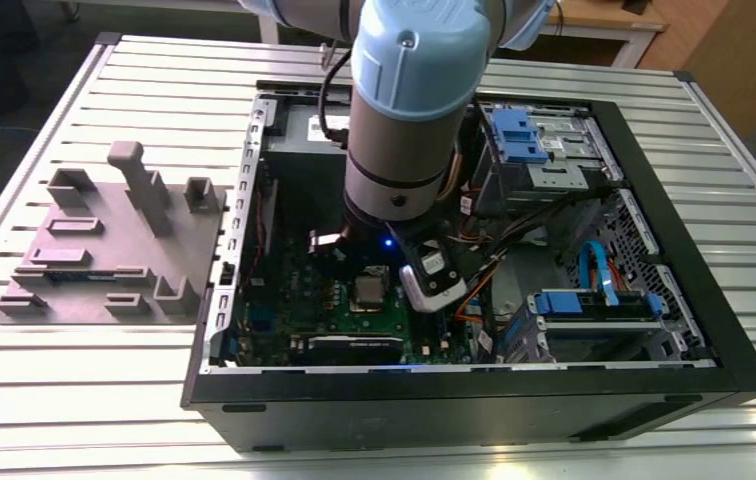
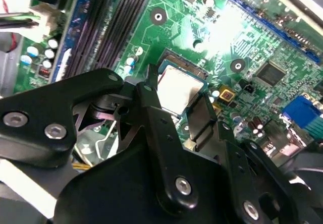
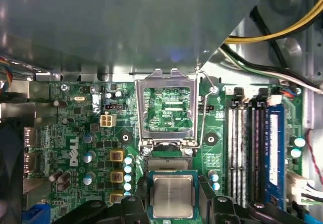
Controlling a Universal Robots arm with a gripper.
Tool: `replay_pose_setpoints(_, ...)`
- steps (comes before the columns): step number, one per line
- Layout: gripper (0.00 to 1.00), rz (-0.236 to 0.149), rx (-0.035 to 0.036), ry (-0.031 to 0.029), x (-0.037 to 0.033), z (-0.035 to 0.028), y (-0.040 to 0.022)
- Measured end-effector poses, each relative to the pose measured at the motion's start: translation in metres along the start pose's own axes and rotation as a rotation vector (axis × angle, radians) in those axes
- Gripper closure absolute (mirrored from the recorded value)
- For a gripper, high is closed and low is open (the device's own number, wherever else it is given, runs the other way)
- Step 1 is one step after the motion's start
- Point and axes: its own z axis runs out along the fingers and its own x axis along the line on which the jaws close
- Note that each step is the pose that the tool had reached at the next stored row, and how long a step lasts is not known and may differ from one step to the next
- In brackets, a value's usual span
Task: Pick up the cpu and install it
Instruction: 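Place the cpu into insertion slot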
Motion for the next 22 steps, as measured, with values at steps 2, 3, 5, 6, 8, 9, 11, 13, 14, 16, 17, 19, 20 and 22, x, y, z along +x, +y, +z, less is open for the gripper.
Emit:
replay_pose_setpoints(2,0.53,0.0,0.0,0.0,0.0017,0.0029,-0.0001)
replay_pose_setpoints(3,0.53,-0.001,0.0,0.0001,0.0019,0.0042,-0.0002)
replay_pose_setpoints(5,0.53,-0.001,0.0001,0.0001,0.0019,0.0062,-0.0002)
replay_pose_setpoints(6,0.53,-0.001,0.0002,0.0001,0.0019,0.0065,-0.0003)
replay_pose_setpoints(8,0.53,-0.001,0.0004,0.0003,0.0019,0.0067,-0.0003)
replay_pose_setpoints(9,0.53,-0.001,0.0,0.0,0.0019,0.0072,-0.0002)
replay_pose_setpoints(11,0.53,-0.001,-0.0002,0.0,0.0018,0.0088,-0.0002)
replay_pose_setpoints(13,0.53,-0.001,-0.0001,0.0001,0.0018,0.0102,-0.0003)
replay_pose_setpoints(14,0.53,0.0,0.0001,0.0002,0.0018,0.0104,-0.0004)
replay_pose_setpoints(16,0.53,-0.001,0.0001,0.0001,0.0017,0.0108,-0.0004)
replay_pose_setpoints(17,0.53,-0.001,-0.0001,0.0001,0.0017,0.0112,-0.0003)
replay_pose_setpoints(19,0.53,-0.001,0.0001,0.0002,0.0017,0.0117,-0.0004)
replay_pose_setpoints(20,0.53,-0.001,0.0001,0.0002,0.0017,0.012,-0.0004)
replay_pose_setpoints(22,0.53,-0.001,0.0001,0.0001,0.0016,0.0123,-0.0004)
